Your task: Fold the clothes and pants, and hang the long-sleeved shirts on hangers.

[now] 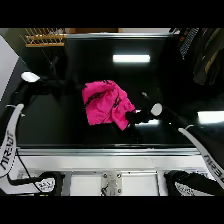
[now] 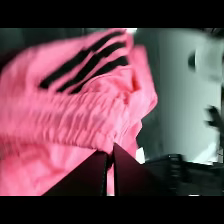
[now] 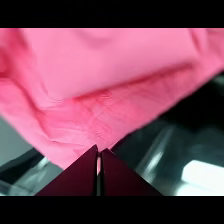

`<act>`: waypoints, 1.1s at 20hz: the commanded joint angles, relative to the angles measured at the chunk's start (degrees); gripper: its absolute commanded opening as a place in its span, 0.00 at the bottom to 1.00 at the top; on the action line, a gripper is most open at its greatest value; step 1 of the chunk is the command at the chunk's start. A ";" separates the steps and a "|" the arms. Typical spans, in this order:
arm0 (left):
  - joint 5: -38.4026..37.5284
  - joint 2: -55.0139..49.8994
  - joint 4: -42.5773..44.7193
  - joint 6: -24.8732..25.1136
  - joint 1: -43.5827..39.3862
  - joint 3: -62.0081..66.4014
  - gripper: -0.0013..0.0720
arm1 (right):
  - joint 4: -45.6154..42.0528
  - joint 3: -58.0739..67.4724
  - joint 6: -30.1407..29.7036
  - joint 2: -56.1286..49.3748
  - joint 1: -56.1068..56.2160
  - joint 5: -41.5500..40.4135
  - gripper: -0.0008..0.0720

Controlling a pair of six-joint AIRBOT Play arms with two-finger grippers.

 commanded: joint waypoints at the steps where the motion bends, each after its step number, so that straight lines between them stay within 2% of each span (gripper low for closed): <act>1: -0.46 10.14 -0.61 -0.33 5.95 0.07 0.04 | -15.06 9.55 -0.07 12.39 -6.10 14.71 0.01; 4: -4.98 23.85 -0.52 -1.40 10.91 0.04 0.04 | -16.28 20.11 -0.04 26.12 -12.87 21.99 0.01; 6: -6.01 33.40 -0.44 -2.45 13.00 0.04 0.04 | -16.31 25.73 0.70 34.60 -16.72 22.80 0.01; 9: -3.39 46.21 -0.39 -5.18 15.06 0.04 0.04 | -16.57 30.75 3.23 43.34 -22.05 22.34 0.01; 12: 1.14 54.62 -0.42 -8.35 15.61 0.04 0.04 | -17.90 34.03 4.22 47.71 -26.62 22.16 0.01; 15: 4.00 59.01 -0.44 -10.36 15.61 0.04 0.04 | -19.23 37.97 4.20 48.52 -29.92 21.40 0.01; 17: 5.84 60.04 -0.42 -10.82 15.61 0.04 0.04 | -19.67 40.06 4.17 47.93 -30.69 18.08 0.01; 20: 5.18 57.72 -0.42 -10.86 15.58 0.04 0.04 | -19.02 41.11 4.50 45.38 -30.69 10.97 0.01; 22: 2.71 53.59 -0.39 -10.95 15.58 0.02 0.04 | -15.37 41.09 4.87 41.20 -30.67 8.96 0.01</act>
